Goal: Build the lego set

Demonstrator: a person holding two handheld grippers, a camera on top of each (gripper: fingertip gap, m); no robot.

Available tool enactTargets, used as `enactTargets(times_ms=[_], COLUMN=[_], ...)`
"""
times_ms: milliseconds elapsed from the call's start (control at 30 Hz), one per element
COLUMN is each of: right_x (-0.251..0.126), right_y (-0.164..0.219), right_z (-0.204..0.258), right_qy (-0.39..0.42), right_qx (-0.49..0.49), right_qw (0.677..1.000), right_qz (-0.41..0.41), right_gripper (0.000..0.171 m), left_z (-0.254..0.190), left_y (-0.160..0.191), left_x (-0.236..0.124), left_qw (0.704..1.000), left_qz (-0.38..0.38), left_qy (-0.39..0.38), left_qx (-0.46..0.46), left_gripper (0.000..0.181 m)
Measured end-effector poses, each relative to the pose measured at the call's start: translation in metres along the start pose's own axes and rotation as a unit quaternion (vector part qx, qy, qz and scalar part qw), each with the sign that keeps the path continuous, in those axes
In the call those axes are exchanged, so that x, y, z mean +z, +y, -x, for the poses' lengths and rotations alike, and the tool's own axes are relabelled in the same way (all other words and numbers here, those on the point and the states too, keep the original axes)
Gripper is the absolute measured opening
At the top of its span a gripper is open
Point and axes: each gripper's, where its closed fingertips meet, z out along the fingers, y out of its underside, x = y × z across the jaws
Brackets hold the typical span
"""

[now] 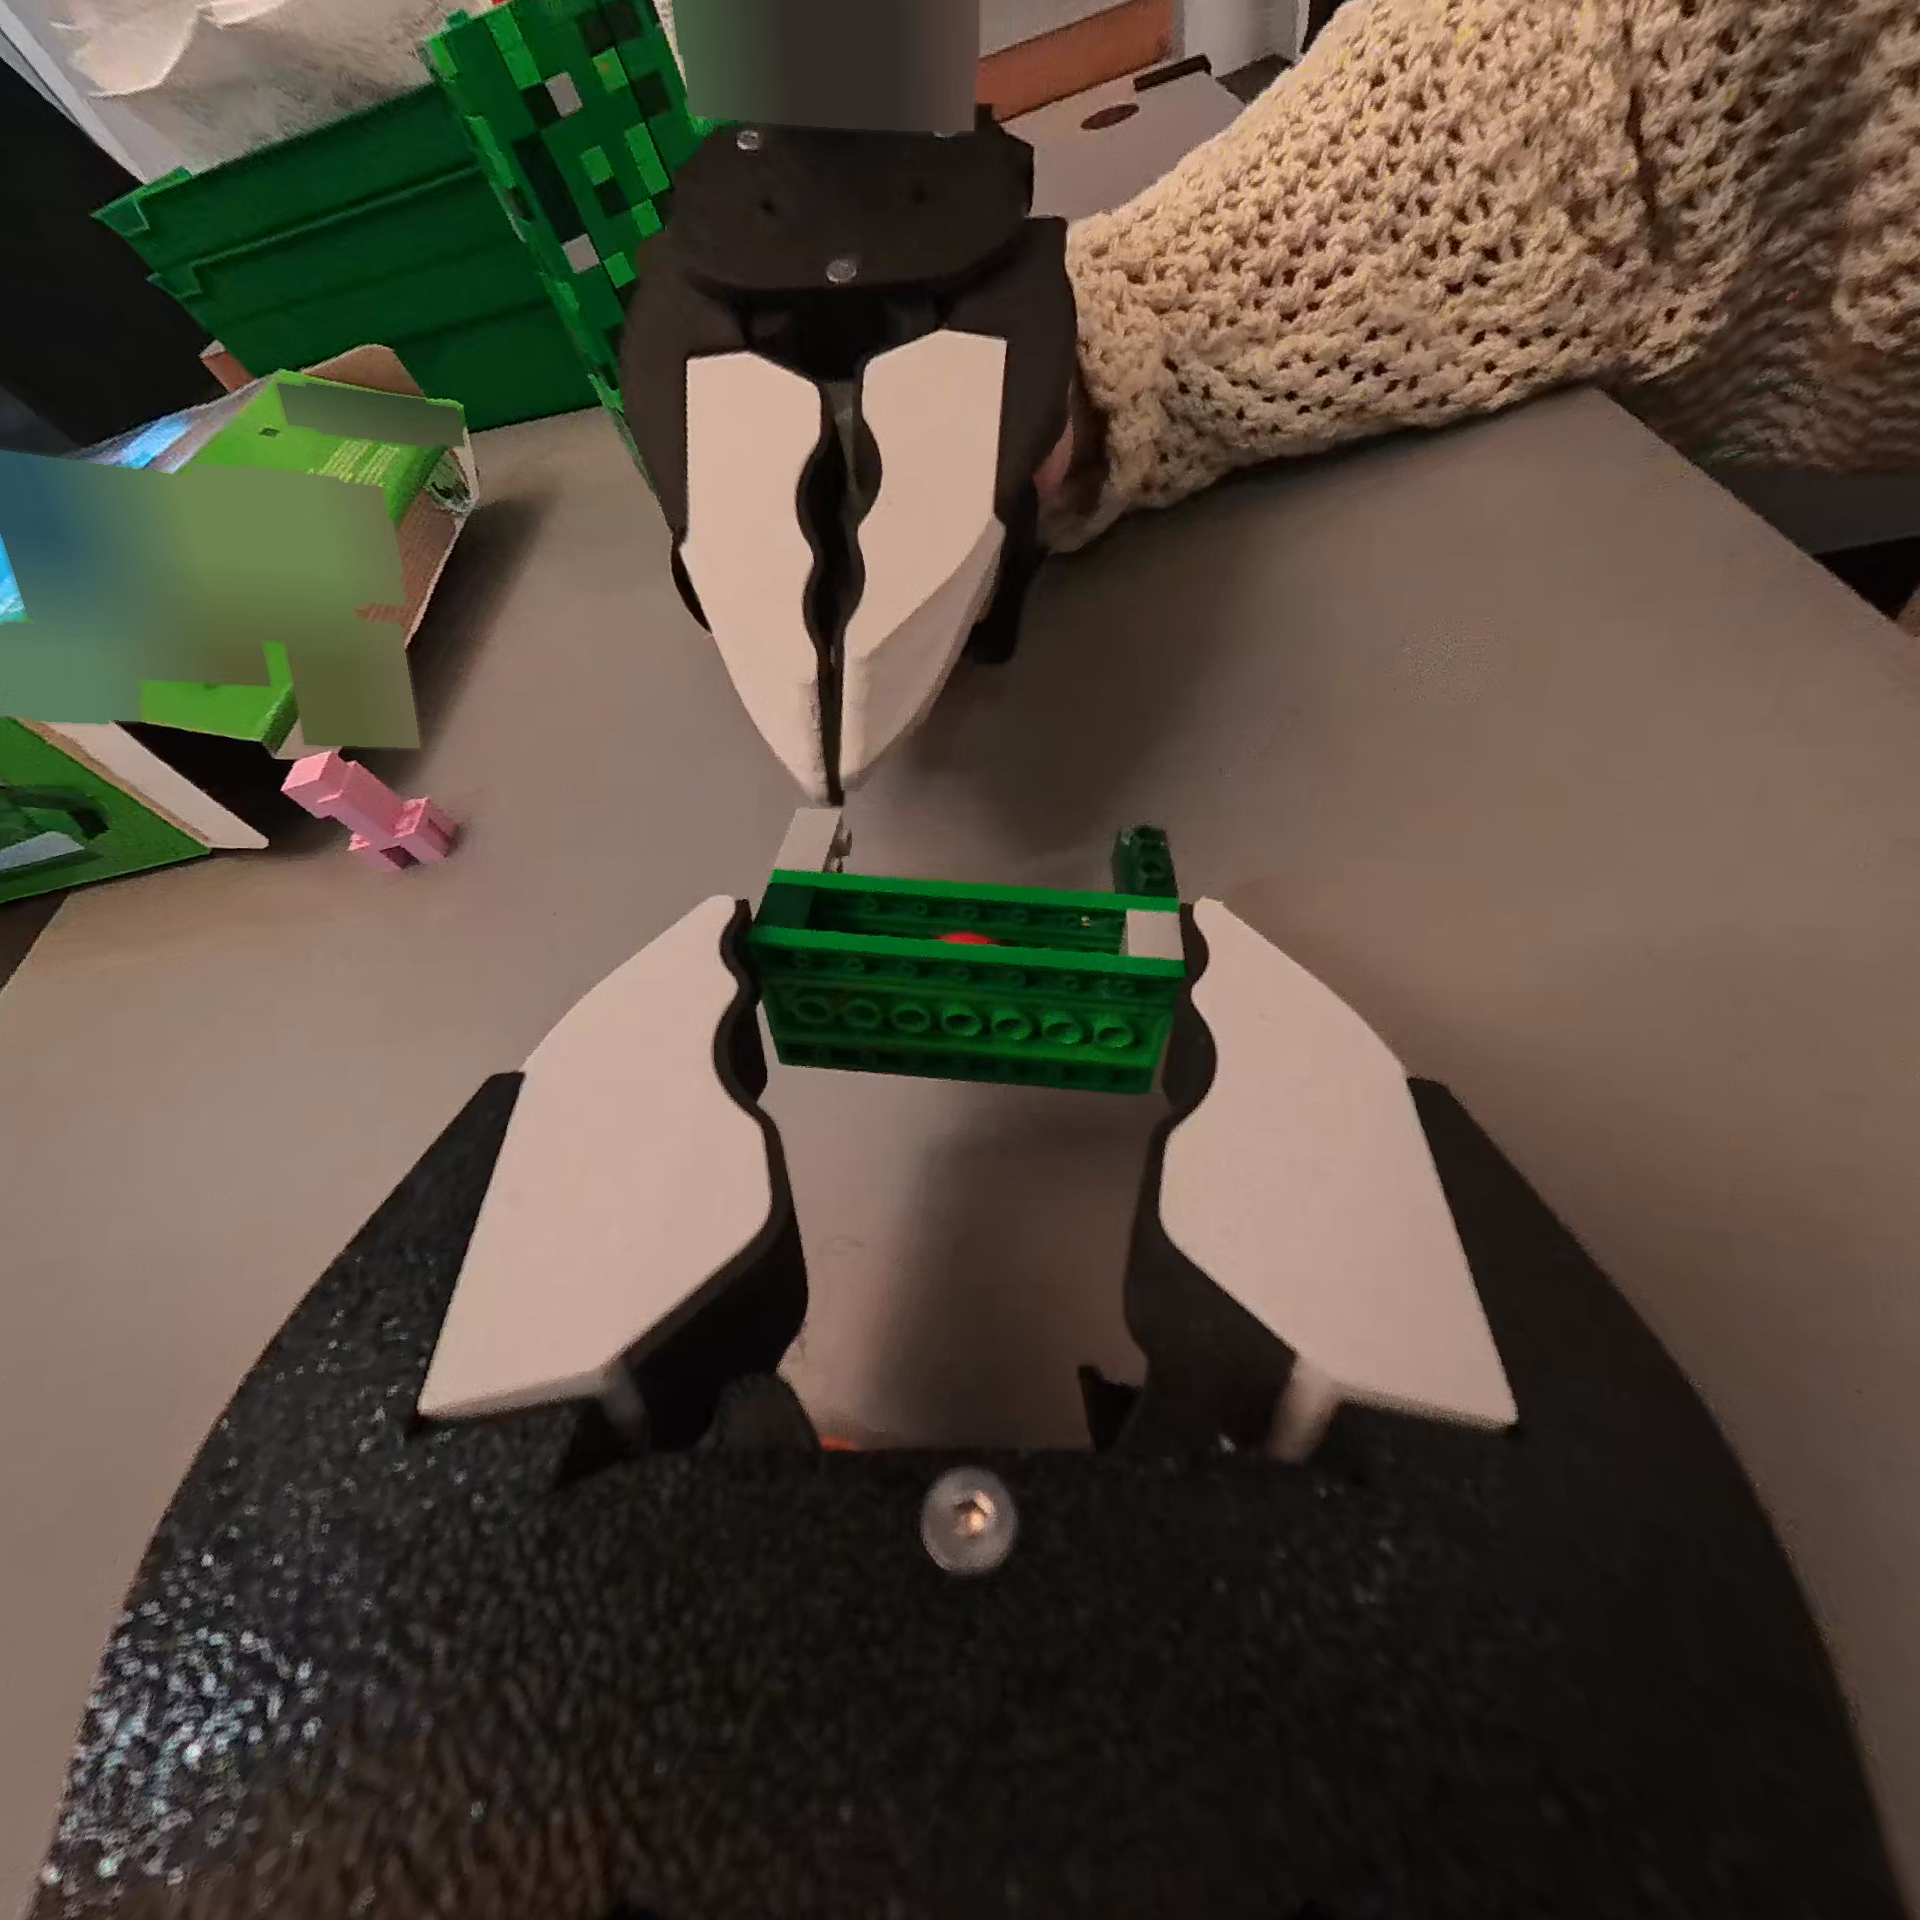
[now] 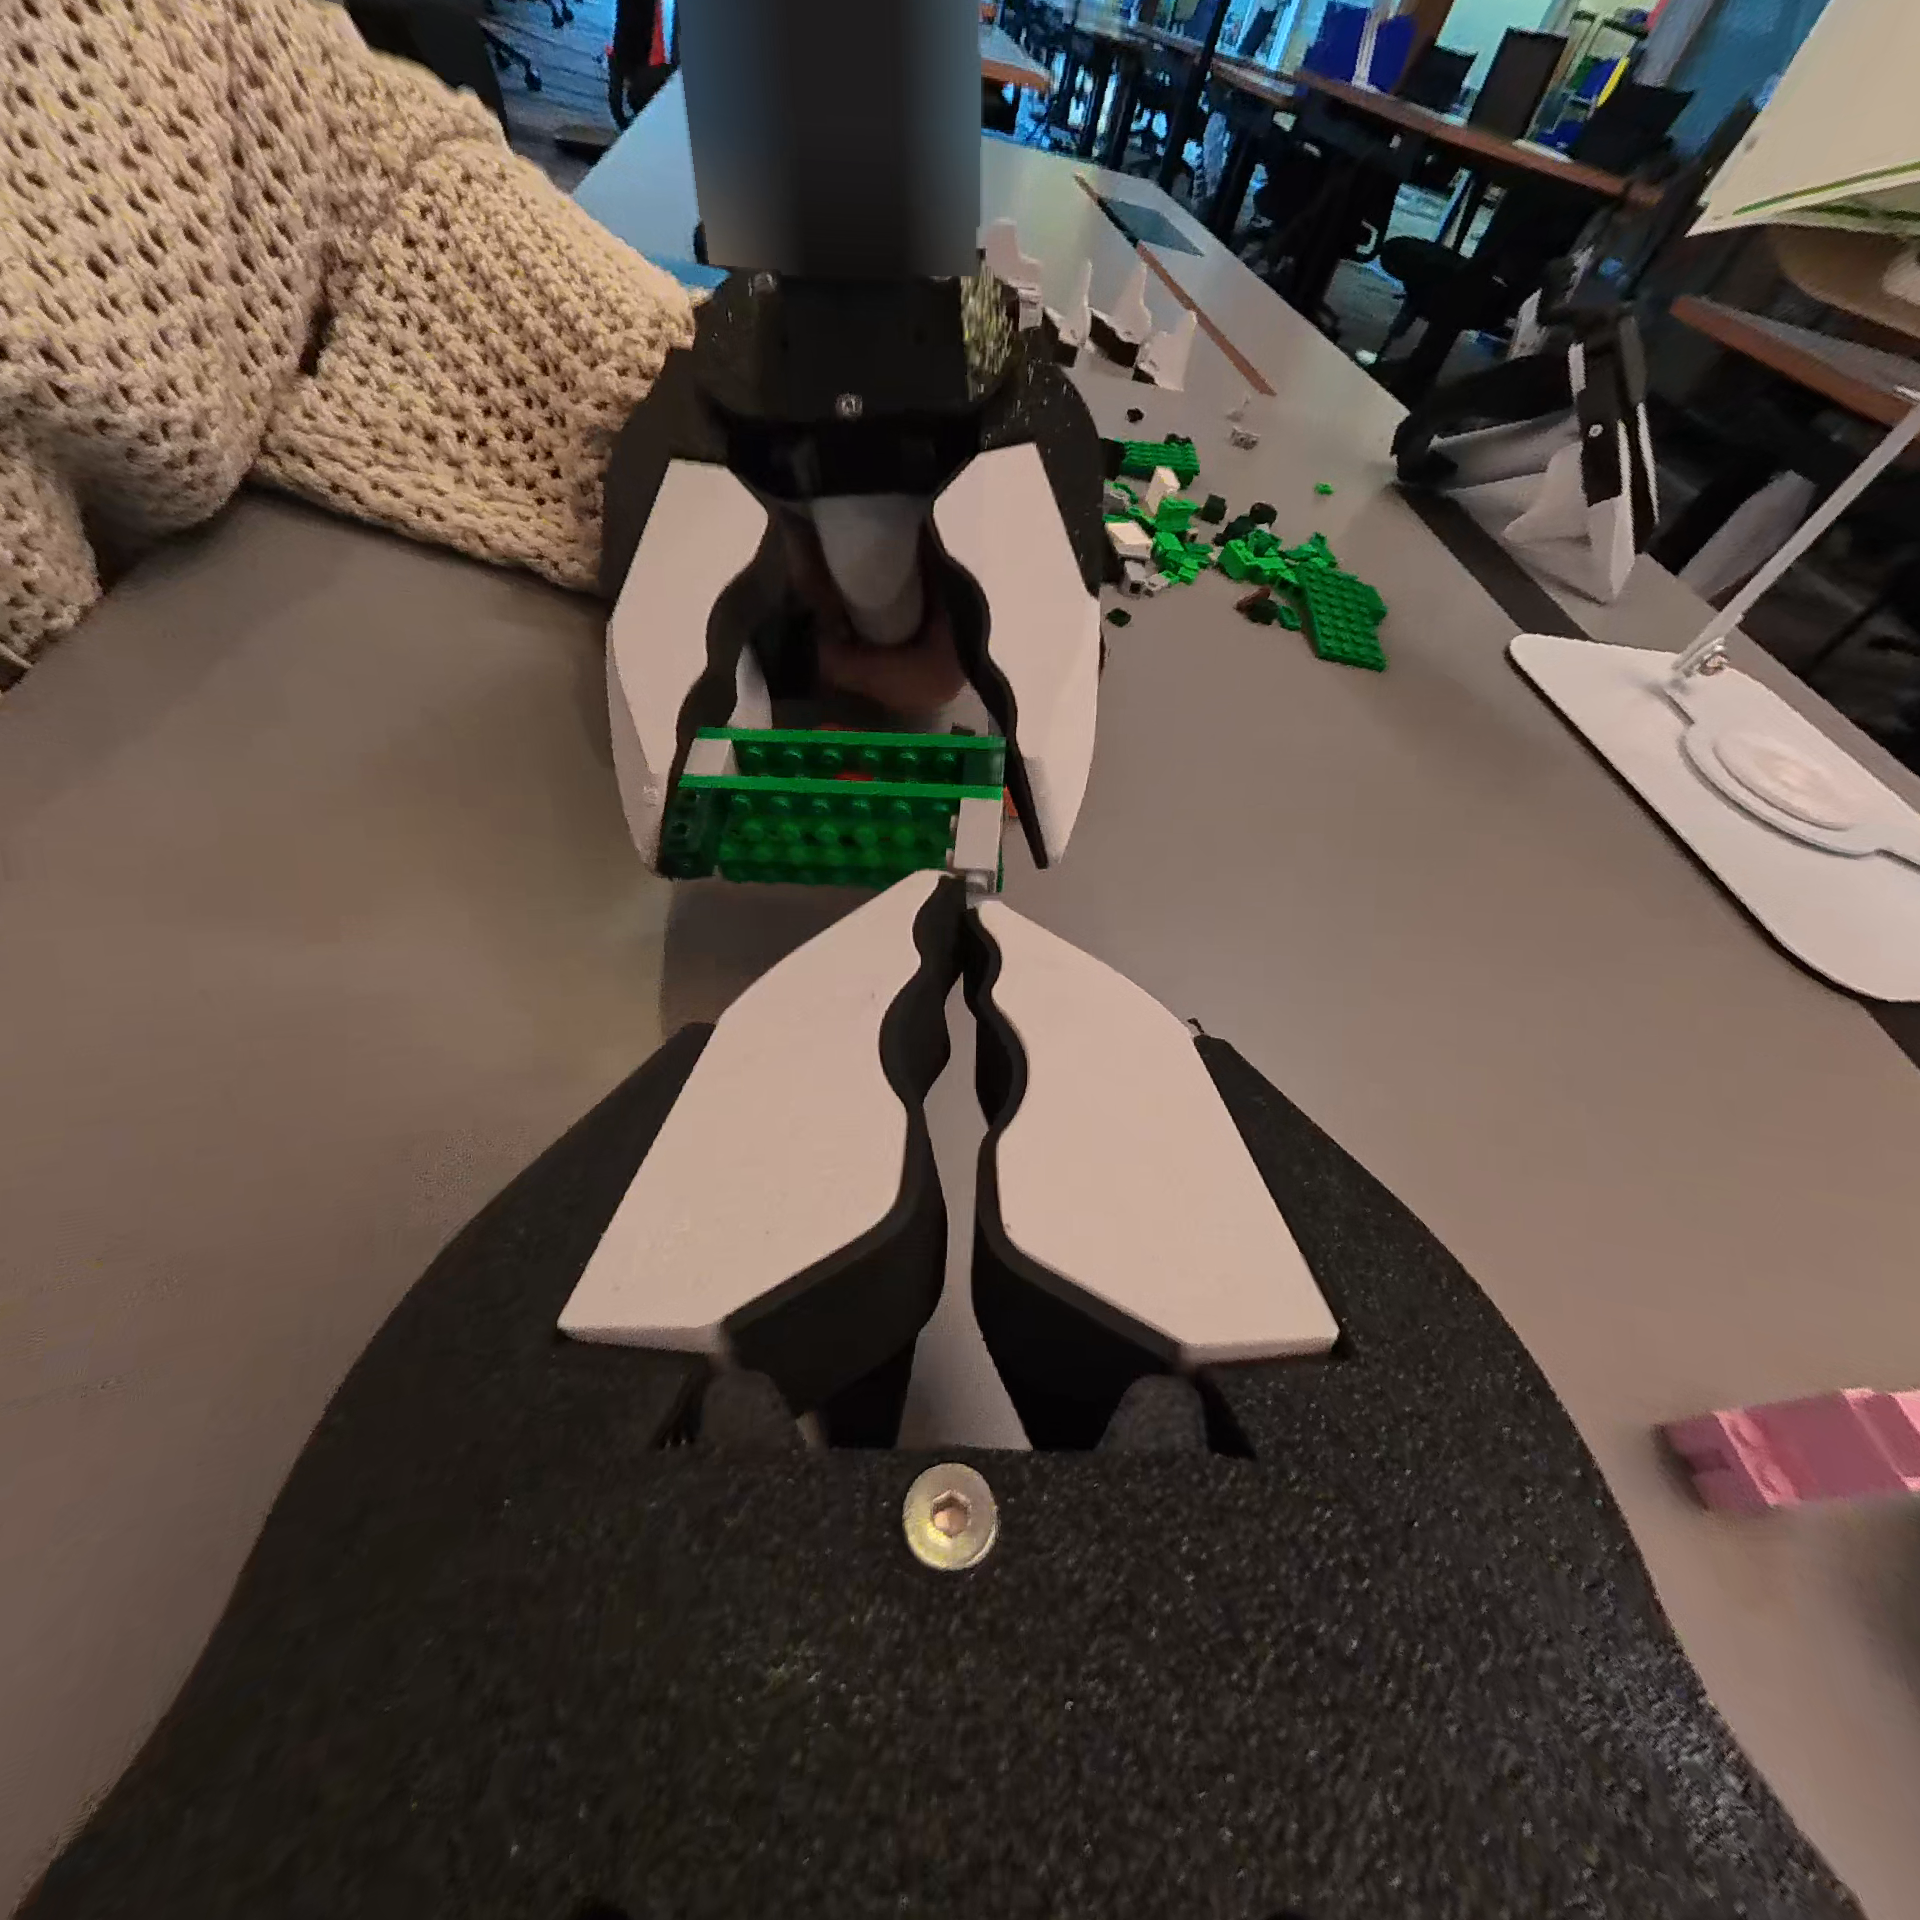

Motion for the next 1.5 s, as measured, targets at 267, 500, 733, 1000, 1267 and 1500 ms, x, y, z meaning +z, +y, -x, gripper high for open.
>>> enactTargets(times_ms=[267,500,733,1000,1267,1500], right_x=[-0.003,-0.014,-0.054,-0.088,-0.081,-0.067], right_y=[0.008,0.0,-0.011,0.01,0.029,0.044], right_z=[-0.016,-0.023,-0.028,0.148,0.176,0.175], right_qy=[0.048,0.064,0.126,0.018,0.107,-0.026], right_qx=[0.016,0.011,0.032,0.185,0.062,0.047], right_qw=[0.998,0.998,0.987,0.968,0.964,0.959], right_qz=[0.026,0.016,0.096,0.168,0.235,0.277], right_gripper=[0.0,0.0,0.0,0.014,0.022,0.024], left_z=[0.002,0.001,0.002,-0.003,-0.007,-0.014], left_y=[0.003,0.006,0.003,0.002,0.004,0.001], left_x=[0.003,0.007,0.007,0.012,0.021,0.025], left_qw=[1.0,1.0,1.0,1.0,0.999,0.998], left_qz=[0.011,0.026,0.015,0.015,0.025,0.024], left_qy=[-0.005,-0.004,-0.007,0.002,0.004,0.018], left_qx=[-0.001,0.01,0.006,0.019,0.036,0.051], left_gripper=[0.076,0.076,0.075,0.076,0.076,0.075])
